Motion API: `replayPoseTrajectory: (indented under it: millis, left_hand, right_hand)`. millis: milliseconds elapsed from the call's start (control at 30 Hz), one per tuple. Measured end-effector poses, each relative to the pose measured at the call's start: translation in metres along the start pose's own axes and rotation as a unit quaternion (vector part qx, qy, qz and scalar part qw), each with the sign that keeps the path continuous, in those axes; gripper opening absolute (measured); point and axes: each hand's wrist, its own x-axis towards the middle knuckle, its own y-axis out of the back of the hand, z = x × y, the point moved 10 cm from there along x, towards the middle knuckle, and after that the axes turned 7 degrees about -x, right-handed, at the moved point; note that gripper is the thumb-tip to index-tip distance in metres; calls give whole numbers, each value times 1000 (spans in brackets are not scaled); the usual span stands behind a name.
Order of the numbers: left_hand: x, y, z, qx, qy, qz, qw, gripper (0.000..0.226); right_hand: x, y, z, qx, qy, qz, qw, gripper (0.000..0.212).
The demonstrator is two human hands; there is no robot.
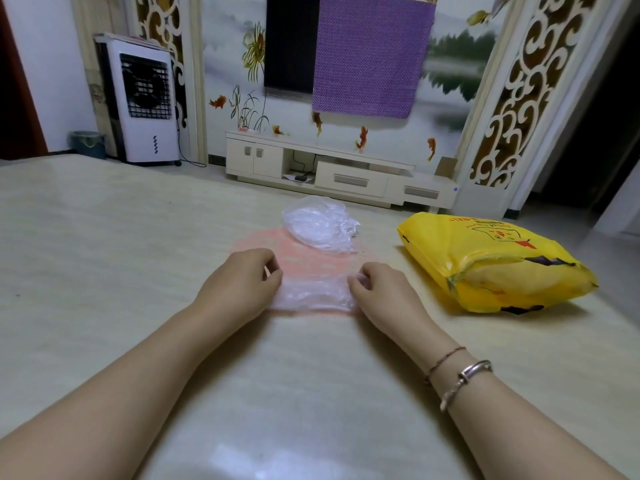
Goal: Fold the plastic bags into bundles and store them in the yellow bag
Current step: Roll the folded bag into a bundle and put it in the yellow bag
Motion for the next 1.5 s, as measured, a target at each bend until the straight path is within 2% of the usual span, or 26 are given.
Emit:
replayPoseTrajectory:
  millis: [167, 300, 433, 500, 600, 733, 800, 867, 933, 967, 1033, 1100, 1133, 1267, 1367, 1433, 1500]
  left_hand:
    - [-2, -2, 4, 125, -24, 6, 992, 12]
    - [0, 4, 4, 181, -27, 23, 983, 16]
    - [0, -3, 6, 0, 4, -10, 1000, 32]
    - [-2, -12, 12, -34, -11, -34, 999, 29]
    - [-2, -17, 17, 32, -63, -37, 997, 14]
    - [2, -15, 15, 147, -77, -22, 986, 15]
    - [3, -17, 15, 203, -77, -31, 976, 18]
    - [2, -19, 18, 235, -88, -34, 967, 18]
    - [2, -22, 20, 243, -97, -40, 965, 14]
    - [2, -23, 20, 246, -95, -44, 963, 13]
    - [2, -25, 19, 250, -92, -48, 963, 10]
    - [2, -23, 18, 257, -91, -43, 961, 7]
    - [2, -23, 18, 264, -88, -38, 960, 9]
    - [2, -23, 18, 282, -81, -34, 955, 15]
    - [1, -19, 26, 261, -98, -18, 960, 5]
    - [0, -13, 31, 173, -109, 7, 979, 10]
    - [2, -11, 30, 40, -89, 8, 995, 19]
  right_hand:
    - [-2, 2, -7, -69, 13, 11, 997, 20]
    - [-4, 2, -9, -69, 15, 3, 998, 17]
    - [-6, 4, -8, -57, 15, 1, 998, 19]
    - [-7, 5, -10, -62, 13, 1, 998, 22]
    - [-6, 4, -8, -85, 5, 2, 996, 24]
    - [-4, 2, -4, -128, -10, -3, 992, 14]
    - [-4, 2, -5, -150, -11, -4, 989, 20]
    - [-5, 8, -14, -170, 22, 30, 985, 25]
    - [-8, 10, -33, -150, 90, 48, 983, 33]
    - [-11, 4, -43, -130, 121, 21, 984, 38]
    - [-20, -23, -53, -128, 144, -95, 977, 48]
    - [-29, -46, -45, -145, 122, -202, 961, 55]
    - [-31, -49, -38, -145, 108, -224, 958, 56]
    - [-30, -44, -18, -148, 78, -242, 956, 56]
    - [-31, -49, -17, -155, 80, -246, 953, 57]
    - [-30, -51, -18, -145, 78, -244, 956, 57]
    - [-24, -44, -19, -88, 66, -214, 971, 57]
